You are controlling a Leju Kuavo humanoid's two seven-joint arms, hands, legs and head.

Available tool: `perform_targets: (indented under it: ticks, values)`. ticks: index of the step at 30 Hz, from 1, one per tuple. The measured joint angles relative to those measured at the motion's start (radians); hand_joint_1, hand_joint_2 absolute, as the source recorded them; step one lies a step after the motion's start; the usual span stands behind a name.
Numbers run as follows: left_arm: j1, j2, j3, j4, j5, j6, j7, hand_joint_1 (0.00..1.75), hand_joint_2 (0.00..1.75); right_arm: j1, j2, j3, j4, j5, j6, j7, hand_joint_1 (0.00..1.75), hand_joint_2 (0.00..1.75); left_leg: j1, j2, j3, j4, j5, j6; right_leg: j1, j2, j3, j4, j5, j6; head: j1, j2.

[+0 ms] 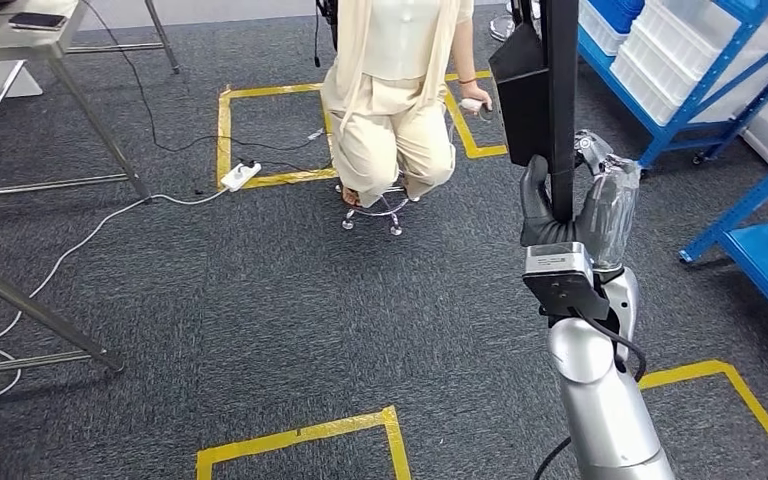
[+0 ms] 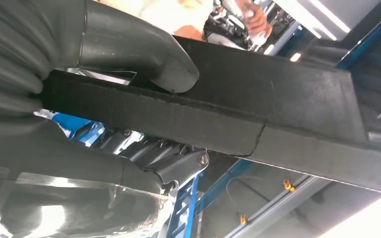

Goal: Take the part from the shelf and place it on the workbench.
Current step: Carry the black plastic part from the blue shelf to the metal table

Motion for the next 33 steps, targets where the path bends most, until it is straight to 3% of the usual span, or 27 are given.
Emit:
perform_targets:
  ticks: [1,2,3,5,6,8,10,12,13,15,17,18,20,22,23,25,26,28,30,31,32,33]
  values:
    - [0.0,0.001,0.0,0.0,0.0,0.0,0.001,0.0,1.75,0.003,-0.004,-0.001,0.0,0.0,0.0,0.0,1.75,1.75,-0.001,-0.011,-0.003,0.0,0.002,0.002,-0.001,0.005,-0.025,0.054,-0.018,0.001,0.0,0.0]
    - [0.0,0.002,0.0,0.0,0.0,0.001,0.002,0.0,1.75,0.006,-0.006,-0.001,0.0,0.0,0.0,0.0,1.75,1.75,-0.002,-0.021,-0.005,0.0,0.003,0.002,-0.002,0.007,-0.033,0.074,-0.02,0.005,0.0,0.0]
    - [0.0,0.003,0.0,0.0,0.0,0.002,0.003,0.0,1.75,0.009,-0.009,-0.001,0.0,0.0,0.0,0.0,1.75,1.75,-0.002,-0.032,-0.007,0.0,0.006,0.001,-0.002,0.009,-0.021,0.053,-0.007,0.011,0.0,0.0]
    - [0.0,0.004,0.0,0.0,0.0,0.002,0.004,0.0,1.75,0.009,-0.012,-0.001,0.0,0.0,0.0,0.0,1.75,1.75,-0.001,-0.053,-0.008,0.0,0.01,-0.004,-0.006,0.026,0.047,-0.079,0.045,0.021,0.001,0.0]
    - [0.0,0.004,0.0,0.0,0.0,0.002,0.004,0.0,1.75,0.009,-0.013,-0.001,0.0,0.0,0.0,-0.001,1.75,1.75,-0.002,-0.062,-0.009,0.0,0.013,-0.009,-0.006,0.038,0.078,-0.142,0.067,0.021,0.0,0.0]
    - [0.0,0.004,-0.001,0.0,-0.002,-0.001,0.006,0.0,1.75,0.008,-0.015,-0.001,0.0,0.0,0.0,-0.001,1.75,1.75,-0.001,-0.075,-0.011,-0.001,0.018,-0.019,0.001,0.052,0.102,-0.201,0.087,0.011,0.0,0.0]
    - [0.002,0.004,-0.003,0.0,-0.004,-0.008,0.008,0.0,1.75,0.009,-0.017,-0.001,-0.001,0.0,-0.001,-0.002,1.75,1.75,0.001,-0.087,-0.013,-0.006,0.025,-0.032,0.006,0.039,0.103,-0.205,0.095,-0.005,-0.001,0.0]
    - [0.003,0.004,-0.007,0.0,-0.008,-0.015,0.011,0.0,1.75,0.011,-0.019,-0.002,-0.001,-0.001,-0.003,-0.002,1.75,1.75,0.001,-0.065,-0.026,0.014,0.009,-0.039,-0.001,0.022,0.111,-0.215,0.107,-0.023,-0.003,0.0]
    - [0.003,0.005,-0.009,0.0,-0.011,-0.017,0.012,0.0,1.75,0.013,-0.02,-0.002,-0.002,-0.001,-0.005,-0.002,1.75,1.75,0.0,-0.043,-0.042,0.05,-0.016,-0.041,-0.005,0.013,0.113,-0.22,0.112,-0.032,-0.005,0.0]
    - [0.002,0.007,-0.014,0.0,-0.015,-0.021,0.014,0.0,1.75,0.023,-0.022,-0.003,-0.003,-0.002,-0.011,-0.001,1.75,1.75,0.0,-0.006,-0.092,0.17,-0.086,-0.045,-0.001,-0.005,0.112,-0.221,0.115,-0.04,-0.007,0.0]
    - [0.002,0.008,-0.016,0.0,-0.018,-0.022,0.015,0.0,1.75,0.033,-0.023,-0.004,-0.003,-0.003,-0.015,-0.001,1.75,1.75,0.002,0.003,-0.124,0.255,-0.116,-0.05,0.003,-0.024,0.111,-0.221,0.115,-0.04,-0.007,0.0]
    - [0.003,0.009,-0.017,0.0,-0.019,-0.022,0.015,0.0,1.75,0.038,-0.024,-0.004,-0.003,-0.003,-0.016,-0.001,1.75,1.75,0.002,0.007,-0.115,0.246,-0.105,-0.051,0.003,-0.033,0.111,-0.221,0.114,-0.04,-0.007,0.0]
    - [0.003,0.011,-0.018,0.0,-0.02,-0.022,0.015,0.0,1.75,0.042,-0.024,-0.004,-0.003,-0.003,-0.016,-0.001,1.75,1.75,0.001,0.029,-0.046,0.13,-0.053,-0.049,0.004,-0.049,0.112,-0.22,0.113,-0.039,-0.007,0.0]
    - [0.001,0.013,-0.02,0.0,-0.021,-0.022,0.015,0.0,1.75,0.043,-0.024,-0.005,-0.004,-0.003,-0.017,-0.001,1.75,1.75,-0.003,0.058,0.015,0.022,-0.021,-0.039,0.012,-0.062,0.111,-0.217,0.109,-0.034,-0.006,0.0]
    - [0.001,0.014,-0.021,0.0,-0.021,-0.023,0.015,0.0,1.75,0.043,-0.024,-0.005,-0.005,-0.003,-0.018,-0.001,1.75,1.75,-0.006,0.064,0.025,0.001,-0.018,-0.034,0.016,-0.068,0.11,-0.217,0.107,-0.031,-0.004,0.0]
    - [0.0,0.014,-0.022,0.0,-0.02,-0.025,0.015,0.0,1.75,0.043,-0.025,-0.006,-0.006,-0.002,-0.018,-0.001,1.75,1.75,-0.01,0.048,0.023,-0.006,-0.014,-0.023,0.021,-0.081,0.111,-0.217,0.105,-0.024,-0.001,0.0]
    - [0.0,0.015,-0.023,0.0,-0.02,-0.025,0.015,0.0,1.75,0.043,-0.025,-0.006,-0.007,-0.002,-0.019,-0.001,1.75,1.75,-0.009,0.041,0.023,-0.011,-0.011,-0.017,0.02,-0.08,0.108,-0.213,0.101,-0.02,-0.001,0.0]
    - [-0.001,0.015,-0.023,0.0,-0.019,-0.025,0.016,0.0,1.75,0.042,-0.026,-0.006,-0.007,-0.001,-0.019,-0.002,1.75,1.75,-0.003,0.026,0.025,-0.02,-0.002,-0.004,0.016,-0.048,0.086,-0.163,0.068,-0.016,0.001,0.0]
    - [-0.003,0.016,-0.023,0.0,-0.018,-0.024,0.016,0.0,1.75,0.043,-0.029,-0.008,-0.007,-0.001,-0.02,-0.003,1.75,1.75,-0.001,0.008,0.021,-0.022,0.003,0.003,0.005,-0.007,0.028,-0.037,0.01,-0.019,0.005,0.0]
    - [-0.003,0.017,-0.023,0.0,-0.017,-0.024,0.016,0.0,1.75,0.044,-0.031,-0.009,-0.007,-0.001,-0.02,-0.003,1.75,1.75,-0.001,-0.002,0.018,-0.022,0.004,0.004,0.001,0.002,-0.001,0.027,-0.013,-0.018,0.006,0.0]
    - [-0.003,0.017,-0.023,0.0,-0.017,-0.024,0.016,0.0,1.75,0.045,-0.033,-0.009,-0.006,-0.001,-0.02,-0.003,1.75,1.75,-0.001,-0.013,0.016,-0.021,0.006,0.003,-0.003,0.005,-0.02,0.066,-0.022,-0.013,0.006,0.0]
    - [-0.002,0.017,-0.023,0.0,-0.016,-0.024,0.016,0.0,1.75,0.045,-0.034,-0.009,-0.005,0.0,-0.02,-0.003,1.75,1.75,0.0,-0.024,0.015,-0.021,0.007,0.002,-0.007,0.006,-0.02,0.067,-0.015,-0.005,0.006,0.0]
